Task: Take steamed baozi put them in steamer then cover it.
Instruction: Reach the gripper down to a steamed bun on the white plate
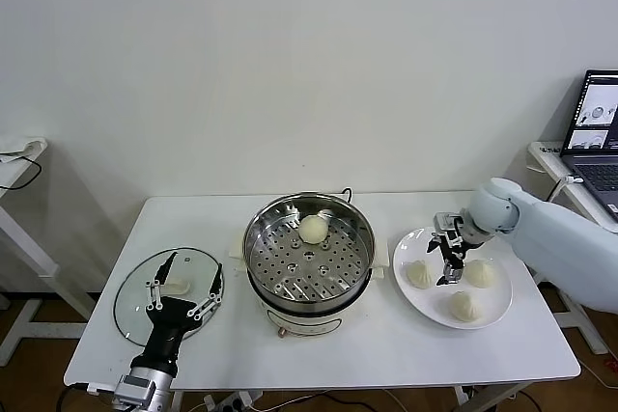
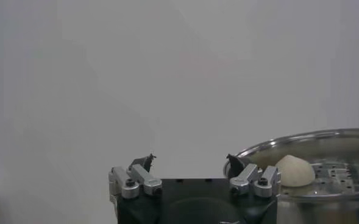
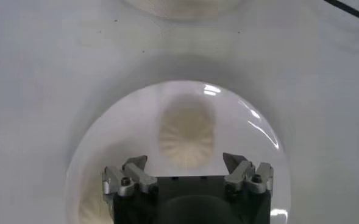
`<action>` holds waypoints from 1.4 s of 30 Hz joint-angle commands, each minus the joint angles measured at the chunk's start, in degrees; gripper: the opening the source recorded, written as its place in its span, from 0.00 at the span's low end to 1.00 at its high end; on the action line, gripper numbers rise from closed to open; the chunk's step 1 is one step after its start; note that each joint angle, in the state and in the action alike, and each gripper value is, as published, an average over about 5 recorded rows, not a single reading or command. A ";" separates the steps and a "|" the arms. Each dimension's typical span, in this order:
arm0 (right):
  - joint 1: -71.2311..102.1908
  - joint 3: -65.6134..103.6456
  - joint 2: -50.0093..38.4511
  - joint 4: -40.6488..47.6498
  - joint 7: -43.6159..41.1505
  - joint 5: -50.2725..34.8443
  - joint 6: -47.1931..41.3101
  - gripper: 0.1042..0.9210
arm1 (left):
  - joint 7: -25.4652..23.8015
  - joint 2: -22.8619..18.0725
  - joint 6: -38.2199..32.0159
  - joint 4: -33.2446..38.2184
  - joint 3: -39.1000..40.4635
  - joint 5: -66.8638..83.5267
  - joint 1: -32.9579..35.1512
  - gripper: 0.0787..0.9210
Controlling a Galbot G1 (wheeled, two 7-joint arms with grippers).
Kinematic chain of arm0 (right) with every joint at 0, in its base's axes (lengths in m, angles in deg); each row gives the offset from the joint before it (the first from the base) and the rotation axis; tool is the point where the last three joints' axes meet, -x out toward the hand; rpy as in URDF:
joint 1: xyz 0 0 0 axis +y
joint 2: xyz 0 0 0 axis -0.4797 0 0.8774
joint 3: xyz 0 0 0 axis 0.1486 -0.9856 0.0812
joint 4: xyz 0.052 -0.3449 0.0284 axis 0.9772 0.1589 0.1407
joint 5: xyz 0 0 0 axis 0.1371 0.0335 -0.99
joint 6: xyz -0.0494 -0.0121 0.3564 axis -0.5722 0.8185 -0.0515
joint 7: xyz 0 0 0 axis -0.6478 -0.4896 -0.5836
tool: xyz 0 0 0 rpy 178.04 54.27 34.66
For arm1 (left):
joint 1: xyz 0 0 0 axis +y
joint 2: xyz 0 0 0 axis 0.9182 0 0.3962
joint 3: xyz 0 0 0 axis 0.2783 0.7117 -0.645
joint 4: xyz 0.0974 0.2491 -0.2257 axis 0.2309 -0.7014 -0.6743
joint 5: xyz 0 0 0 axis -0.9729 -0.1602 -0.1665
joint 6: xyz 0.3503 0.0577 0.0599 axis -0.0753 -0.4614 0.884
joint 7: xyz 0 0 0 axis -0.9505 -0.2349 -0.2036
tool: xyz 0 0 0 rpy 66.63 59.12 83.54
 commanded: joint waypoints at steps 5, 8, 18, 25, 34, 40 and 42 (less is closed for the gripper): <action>3.09 3.13 3.29 3.44 0.88 1.46 -0.72 0.88 | 0.02 0.03 -0.02 -0.59 -0.07 0.01 -0.26 0.88; 3.29 3.26 3.51 3.73 0.87 1.75 -0.46 0.88 | 0.02 0.05 -0.02 -0.65 -0.09 0.00 -0.27 0.88; 3.60 3.55 4.47 5.09 0.73 2.90 0.24 0.88 | 0.10 0.01 0.10 -0.75 -0.01 0.01 -0.44 0.88; 3.77 3.72 4.88 5.43 0.42 3.08 0.35 0.88 | 0.12 -0.01 0.08 -0.89 -0.12 0.02 -0.46 0.88; 3.99 3.91 4.79 5.64 0.09 3.25 0.48 0.75 | 0.25 -0.07 0.15 -1.12 -0.13 0.05 -0.90 0.88; 3.97 4.12 4.08 5.10 -0.26 2.81 0.51 0.72 | 0.28 -0.10 0.18 -1.14 -0.12 0.06 -0.97 0.88; 3.65 3.97 3.13 4.45 -0.58 2.25 0.46 0.72 | 0.29 -0.13 0.18 -1.05 -0.08 0.04 -0.96 0.88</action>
